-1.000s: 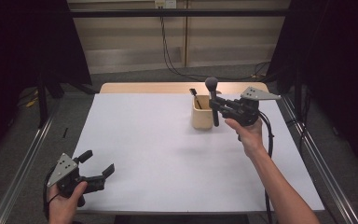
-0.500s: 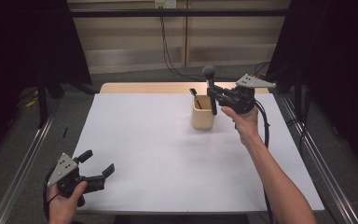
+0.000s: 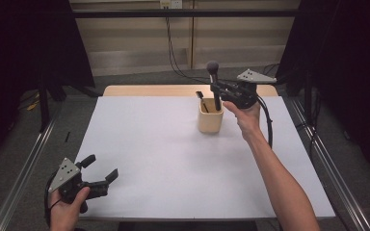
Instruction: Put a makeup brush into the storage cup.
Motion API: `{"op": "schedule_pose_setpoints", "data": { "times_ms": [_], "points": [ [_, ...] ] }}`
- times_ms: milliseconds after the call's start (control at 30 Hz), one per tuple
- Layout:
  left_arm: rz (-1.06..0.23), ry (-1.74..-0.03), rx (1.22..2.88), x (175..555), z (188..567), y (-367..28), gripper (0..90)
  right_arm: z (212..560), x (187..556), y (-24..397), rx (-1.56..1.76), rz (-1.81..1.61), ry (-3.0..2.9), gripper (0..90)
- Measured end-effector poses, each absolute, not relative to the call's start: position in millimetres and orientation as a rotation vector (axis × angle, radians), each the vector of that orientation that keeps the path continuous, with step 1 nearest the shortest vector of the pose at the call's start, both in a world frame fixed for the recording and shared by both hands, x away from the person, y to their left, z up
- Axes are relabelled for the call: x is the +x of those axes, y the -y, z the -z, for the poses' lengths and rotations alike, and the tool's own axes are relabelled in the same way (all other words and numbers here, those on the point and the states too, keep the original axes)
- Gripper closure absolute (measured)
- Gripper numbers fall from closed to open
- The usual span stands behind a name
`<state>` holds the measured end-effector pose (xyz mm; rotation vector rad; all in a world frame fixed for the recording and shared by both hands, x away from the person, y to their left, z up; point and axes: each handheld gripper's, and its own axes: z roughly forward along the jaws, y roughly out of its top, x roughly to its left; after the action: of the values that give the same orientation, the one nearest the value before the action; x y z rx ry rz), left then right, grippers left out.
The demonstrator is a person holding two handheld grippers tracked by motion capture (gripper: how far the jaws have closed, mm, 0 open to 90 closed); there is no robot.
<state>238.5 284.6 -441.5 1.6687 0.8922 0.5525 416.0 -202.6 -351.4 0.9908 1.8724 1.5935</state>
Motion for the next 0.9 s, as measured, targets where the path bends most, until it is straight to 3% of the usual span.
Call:
{"op": "schedule_pose_setpoints", "data": {
  "times_ms": [900],
  "points": [
    [-0.556,-0.891,1.667,238.1,441.5,-285.9,2.8,377.8,438.7,201.4,1.052,-1.565,-1.865,73.1]
  ]
}}
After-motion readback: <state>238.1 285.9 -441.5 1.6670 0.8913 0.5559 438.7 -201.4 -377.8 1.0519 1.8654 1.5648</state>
